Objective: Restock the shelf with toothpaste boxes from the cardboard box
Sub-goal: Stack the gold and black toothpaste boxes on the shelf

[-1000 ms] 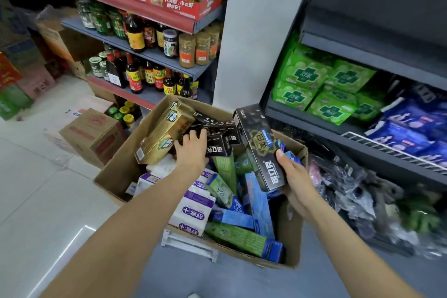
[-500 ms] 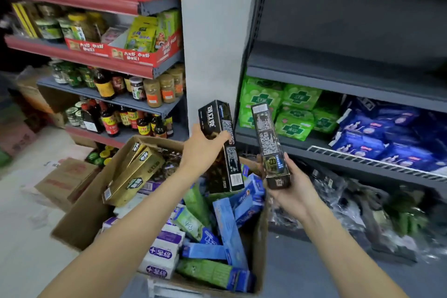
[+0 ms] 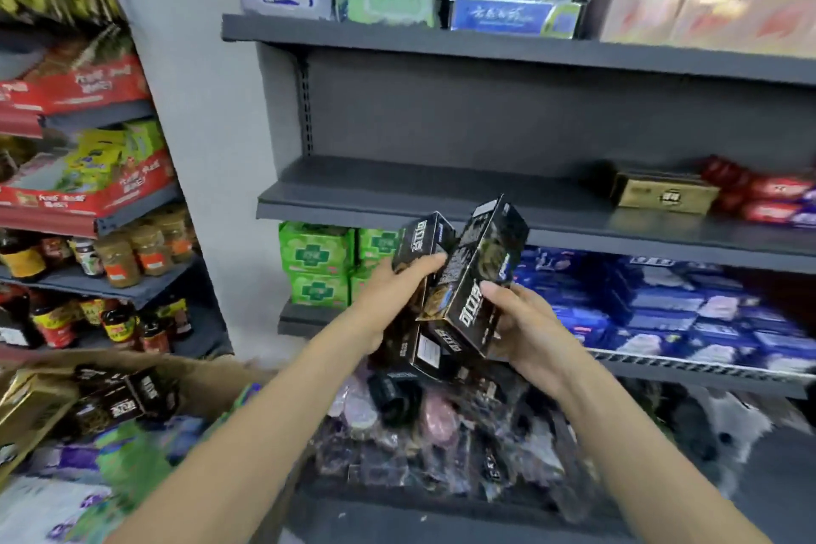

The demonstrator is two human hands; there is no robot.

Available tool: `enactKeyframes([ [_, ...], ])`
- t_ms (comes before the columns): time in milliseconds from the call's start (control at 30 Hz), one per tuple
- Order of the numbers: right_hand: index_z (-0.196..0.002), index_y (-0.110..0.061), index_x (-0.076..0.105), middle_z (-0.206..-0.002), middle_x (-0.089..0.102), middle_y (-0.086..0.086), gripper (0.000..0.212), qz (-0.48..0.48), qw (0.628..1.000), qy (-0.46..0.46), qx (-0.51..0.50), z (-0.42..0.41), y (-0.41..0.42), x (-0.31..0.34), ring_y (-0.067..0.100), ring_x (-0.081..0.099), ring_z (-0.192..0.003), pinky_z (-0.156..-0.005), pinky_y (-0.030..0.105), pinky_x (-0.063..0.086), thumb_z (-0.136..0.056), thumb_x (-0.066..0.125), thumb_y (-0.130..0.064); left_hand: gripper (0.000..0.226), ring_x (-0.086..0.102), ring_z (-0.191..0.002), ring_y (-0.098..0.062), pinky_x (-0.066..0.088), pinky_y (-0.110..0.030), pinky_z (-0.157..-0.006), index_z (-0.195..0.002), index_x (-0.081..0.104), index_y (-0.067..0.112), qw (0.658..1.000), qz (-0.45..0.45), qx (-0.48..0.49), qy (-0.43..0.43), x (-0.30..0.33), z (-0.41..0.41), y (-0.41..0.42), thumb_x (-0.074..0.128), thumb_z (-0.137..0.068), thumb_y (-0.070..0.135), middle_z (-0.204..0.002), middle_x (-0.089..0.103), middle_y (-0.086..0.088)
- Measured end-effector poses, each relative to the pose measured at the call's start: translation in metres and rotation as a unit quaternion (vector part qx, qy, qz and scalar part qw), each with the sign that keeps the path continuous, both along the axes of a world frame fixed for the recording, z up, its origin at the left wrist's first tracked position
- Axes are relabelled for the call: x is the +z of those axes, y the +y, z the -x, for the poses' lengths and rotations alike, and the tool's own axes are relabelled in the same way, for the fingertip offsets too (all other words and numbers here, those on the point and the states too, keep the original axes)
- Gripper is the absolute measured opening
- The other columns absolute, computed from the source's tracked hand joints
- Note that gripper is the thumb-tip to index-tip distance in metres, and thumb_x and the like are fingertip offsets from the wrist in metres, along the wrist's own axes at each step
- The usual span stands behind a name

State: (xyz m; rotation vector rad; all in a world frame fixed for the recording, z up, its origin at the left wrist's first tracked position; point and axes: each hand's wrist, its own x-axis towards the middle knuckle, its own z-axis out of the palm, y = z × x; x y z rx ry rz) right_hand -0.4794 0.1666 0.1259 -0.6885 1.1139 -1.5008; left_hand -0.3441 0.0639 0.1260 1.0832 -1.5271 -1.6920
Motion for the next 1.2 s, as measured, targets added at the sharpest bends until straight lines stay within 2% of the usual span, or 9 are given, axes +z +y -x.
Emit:
enactKeyframes([
  [233,-0.105,-0.012,0.050,-0.077,0.072,0.001,0.031,0.027,0.984,0.057,-0.167,0.141,0.029,0.018,0.014,0.067,-0.070,-0.063,0.030,0.056,-0.081,0.069,-0.009,0.076,0.052,-0.093,-0.012,0.039,-0.024,-0.079,-0.140,0.033,0.013,1.000,0.004,-0.012,0.008,0.011,0.129,0.022,0.065,-0.081,0.049,-0.110,0.048,0.003],
  [400,-0.121,0.005,0.046,-0.111,0.067,0.017,0.048,0.068,0.965,0.030,-0.252,0.233,0.036,0.021,0.028,0.065,-0.104,-0.084,0.045,0.056,-0.081,0.070,-0.007,0.057,0.064,-0.087,-0.019,0.050,-0.030,-0.072,-0.115,0.053,0.016,0.997,-0.014,-0.079,0.006,0.026,0.225,0.013,0.067,-0.076,0.055,-0.099,0.067,-0.002],
  [500,-0.126,0.014,0.040,-0.116,0.063,0.023,0.057,0.092,0.955,0.019,-0.281,0.281,0.028,0.021,0.028,0.067,-0.102,-0.086,0.042,0.056,-0.083,0.068,-0.008,0.086,0.067,-0.086,-0.025,0.054,-0.037,-0.078,-0.119,0.055,0.015,0.993,-0.048,-0.101,0.031,0.029,0.280,-0.004,0.075,-0.054,0.067,-0.100,0.070,-0.008],
  [600,-0.108,0.004,0.041,-0.121,0.056,0.019,0.035,0.091,0.955,0.031,-0.281,0.329,0.012,0.022,0.019,0.065,-0.101,-0.095,0.045,0.050,-0.086,0.063,-0.010,0.112,0.064,-0.103,-0.029,0.050,-0.046,-0.091,-0.129,0.052,0.019,0.993,-0.056,-0.094,0.052,0.022,0.338,-0.034,0.076,-0.037,0.078,-0.118,0.065,-0.008],
  [700,-0.111,0.000,0.042,-0.126,0.054,0.018,0.033,0.103,0.956,0.039,-0.271,0.372,-0.008,0.023,0.018,0.060,-0.109,-0.088,0.039,0.054,-0.087,0.062,-0.010,0.099,0.064,-0.103,-0.027,0.049,-0.048,-0.093,-0.118,0.061,0.023,0.990,-0.055,-0.098,0.083,0.028,0.381,-0.052,0.077,-0.036,0.075,-0.116,0.067,-0.007],
  [833,-0.109,-0.012,0.058,-0.110,0.065,0.007,0.020,0.111,0.960,-0.008,-0.256,0.416,-0.028,0.028,0.018,0.061,-0.101,-0.086,0.043,0.052,-0.096,0.048,-0.024,0.050,0.068,-0.096,-0.029,0.051,-0.046,-0.091,-0.103,0.069,0.023,0.982,-0.089,-0.105,0.129,0.041,0.418,-0.063,0.068,-0.069,0.060,-0.104,0.072,-0.010],
  [1000,-0.135,-0.021,0.036,-0.123,0.059,0.008,0.044,0.151,0.944,-0.026,-0.293,0.460,-0.052,0.027,0.023,0.064,-0.102,-0.076,0.042,0.056,-0.094,0.052,-0.023,0.110,0.066,-0.101,-0.028,0.051,-0.046,-0.089,-0.126,0.055,0.020,0.993,-0.080,-0.063,0.064,0.040,0.448,-0.083,0.079,-0.034,0.075,-0.112,0.069,-0.007],
  [1100,-0.138,-0.040,0.011,-0.123,0.054,0.007,0.077,0.160,0.940,0.012,-0.302,0.483,-0.061,0.029,0.032,0.064,-0.103,-0.081,0.041,0.057,-0.088,0.061,-0.010,0.119,0.066,-0.101,-0.027,0.051,-0.046,-0.091,-0.127,0.054,0.020,0.995,-0.069,-0.042,0.050,0.040,0.455,-0.094,0.080,-0.024,0.075,-0.112,0.068,-0.005],
  [1200,-0.137,-0.028,0.021,-0.121,0.059,0.011,0.068,0.163,0.940,0.032,-0.298,0.495,-0.075,0.032,0.030,0.068,-0.093,-0.070,0.035,0.058,-0.087,0.060,-0.002,0.118,0.064,-0.104,-0.028,0.048,-0.047,-0.095,-0.128,0.055,0.020,0.994,-0.082,-0.030,0.059,0.040,0.466,-0.095,0.079,-0.026,0.075,-0.116,0.067,-0.006],
])
